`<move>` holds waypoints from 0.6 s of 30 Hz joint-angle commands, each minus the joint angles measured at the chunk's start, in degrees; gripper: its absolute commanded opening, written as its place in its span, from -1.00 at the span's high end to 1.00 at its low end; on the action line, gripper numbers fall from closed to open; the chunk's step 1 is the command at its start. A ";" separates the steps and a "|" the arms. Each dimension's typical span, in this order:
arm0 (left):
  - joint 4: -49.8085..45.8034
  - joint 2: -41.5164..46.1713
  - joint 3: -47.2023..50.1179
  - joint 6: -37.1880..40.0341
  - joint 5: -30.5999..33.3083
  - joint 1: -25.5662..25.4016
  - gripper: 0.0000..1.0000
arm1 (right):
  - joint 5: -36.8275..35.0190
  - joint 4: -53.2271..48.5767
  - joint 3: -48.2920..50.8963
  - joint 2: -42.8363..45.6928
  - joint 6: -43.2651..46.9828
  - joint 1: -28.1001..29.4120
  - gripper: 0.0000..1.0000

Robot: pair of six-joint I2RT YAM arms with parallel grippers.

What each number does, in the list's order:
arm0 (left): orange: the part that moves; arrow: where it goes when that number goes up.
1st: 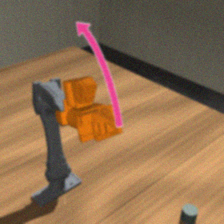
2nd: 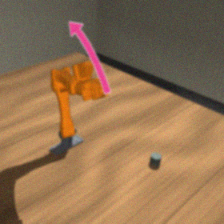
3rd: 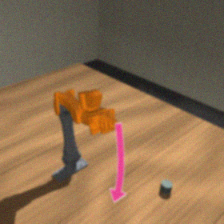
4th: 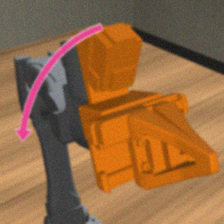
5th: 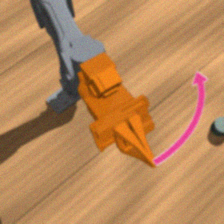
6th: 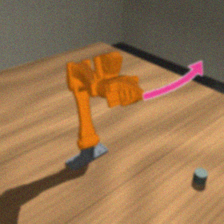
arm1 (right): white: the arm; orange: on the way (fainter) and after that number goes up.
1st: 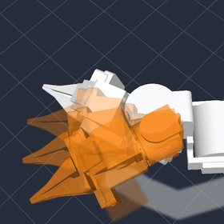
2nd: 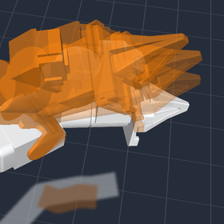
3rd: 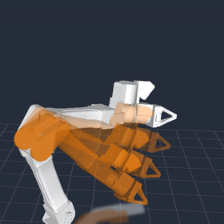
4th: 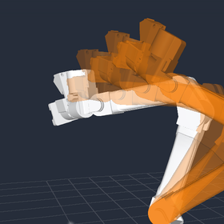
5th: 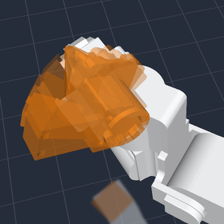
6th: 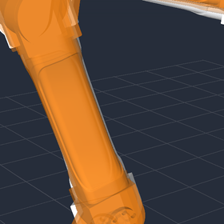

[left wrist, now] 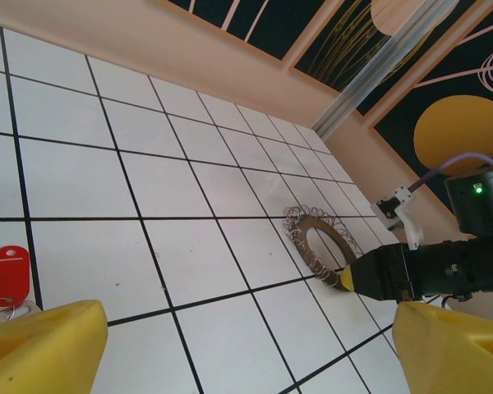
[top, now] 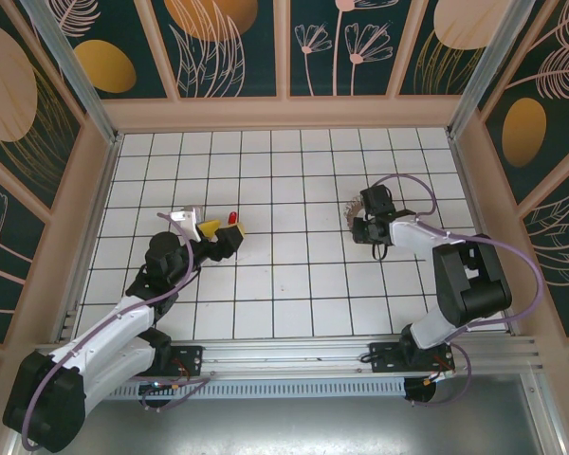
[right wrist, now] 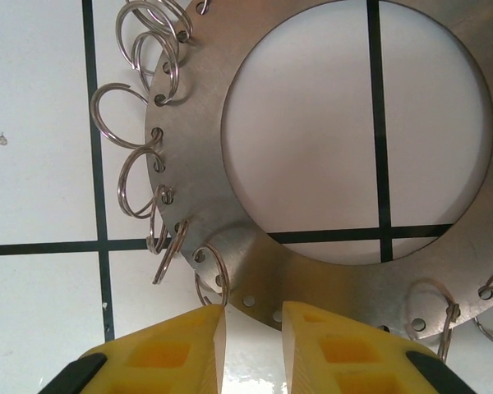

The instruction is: Put the keys on the keyring

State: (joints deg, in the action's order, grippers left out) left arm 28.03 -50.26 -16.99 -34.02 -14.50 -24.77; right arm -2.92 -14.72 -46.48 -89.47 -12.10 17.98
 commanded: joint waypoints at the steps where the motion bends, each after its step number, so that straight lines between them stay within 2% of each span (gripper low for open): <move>1: 0.39 -0.19 -0.14 1.15 -0.62 -0.32 -0.77 | 0.83 1.58 -1.59 -1.05 1.20 -0.57 0.52; 18: 0.20 -0.08 -0.06 1.32 -0.27 -0.36 -0.74 | 3.81 5.33 -0.88 -2.82 0.70 -1.07 0.57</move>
State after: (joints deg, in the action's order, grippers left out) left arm 28.01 -50.30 -17.02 -33.89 -14.50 -24.77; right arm -0.01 -11.29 -46.78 -91.29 -11.88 17.32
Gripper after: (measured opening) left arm 0.873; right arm 0.218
